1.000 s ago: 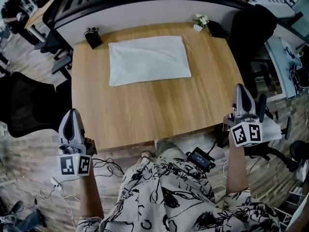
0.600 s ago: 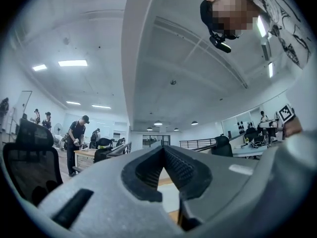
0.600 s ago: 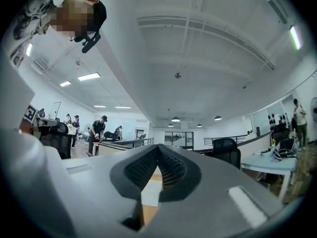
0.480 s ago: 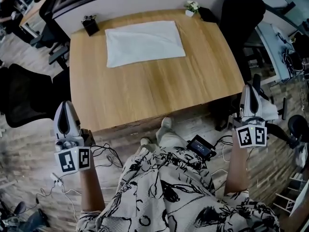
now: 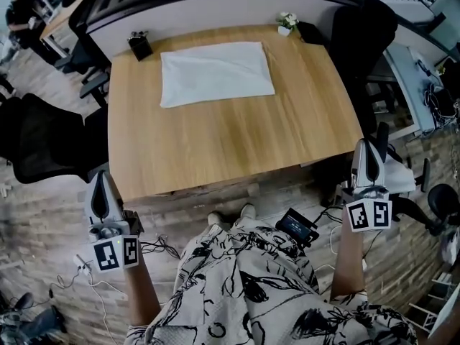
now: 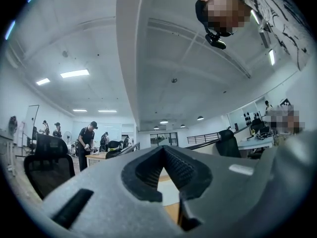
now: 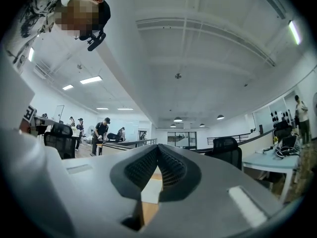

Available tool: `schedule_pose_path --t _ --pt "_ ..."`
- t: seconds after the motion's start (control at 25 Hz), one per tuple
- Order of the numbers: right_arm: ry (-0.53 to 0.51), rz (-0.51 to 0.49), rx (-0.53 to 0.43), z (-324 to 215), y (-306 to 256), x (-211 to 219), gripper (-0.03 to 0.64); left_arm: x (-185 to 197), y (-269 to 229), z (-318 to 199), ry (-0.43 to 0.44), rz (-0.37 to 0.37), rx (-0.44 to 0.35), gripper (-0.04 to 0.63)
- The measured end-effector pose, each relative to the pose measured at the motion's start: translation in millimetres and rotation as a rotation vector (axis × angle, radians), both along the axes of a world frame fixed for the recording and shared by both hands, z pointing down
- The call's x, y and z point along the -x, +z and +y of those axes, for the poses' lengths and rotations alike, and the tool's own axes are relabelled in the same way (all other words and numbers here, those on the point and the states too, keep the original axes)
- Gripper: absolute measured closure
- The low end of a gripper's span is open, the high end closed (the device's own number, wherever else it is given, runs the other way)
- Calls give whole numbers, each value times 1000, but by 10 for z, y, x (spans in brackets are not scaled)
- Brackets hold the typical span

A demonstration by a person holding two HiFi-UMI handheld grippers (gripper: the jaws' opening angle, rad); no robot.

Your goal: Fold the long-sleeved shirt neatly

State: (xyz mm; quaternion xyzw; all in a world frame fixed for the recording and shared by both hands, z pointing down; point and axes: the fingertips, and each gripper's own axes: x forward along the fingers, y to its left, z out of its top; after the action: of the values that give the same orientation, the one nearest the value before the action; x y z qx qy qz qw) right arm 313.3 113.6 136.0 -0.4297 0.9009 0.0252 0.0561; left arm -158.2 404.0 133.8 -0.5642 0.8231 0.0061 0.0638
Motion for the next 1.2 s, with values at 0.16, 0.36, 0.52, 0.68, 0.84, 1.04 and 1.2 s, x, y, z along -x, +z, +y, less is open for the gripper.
schedule_pose_path --t 0.16,0.36,0.52,0.68,0.84,1.04,1.2 --pt "-28 -6 14 -75 75 -64 611 -131 103 66 -17 -31 34 592" --pt "-30 -16 27 -153 178 -113 611 -114 202 196 -76 -23 49 592" --pt "-26 -21 43 -212 308 -90 611 -109 308 159 -102 1 46 592" --pt "-44 -9 53 -212 346 -31 611 -126 312 52 -89 -1 53 592" --pt "-70 -2 53 -222 304 25 611 -113 248 -17 -88 0 46 592" --pt "-88 6 56 -220 271 131 611 -89 221 -35 -86 6 49 592" --pt "-93 7 50 -219 234 156 611 -79 214 -52 -81 2 55 592"
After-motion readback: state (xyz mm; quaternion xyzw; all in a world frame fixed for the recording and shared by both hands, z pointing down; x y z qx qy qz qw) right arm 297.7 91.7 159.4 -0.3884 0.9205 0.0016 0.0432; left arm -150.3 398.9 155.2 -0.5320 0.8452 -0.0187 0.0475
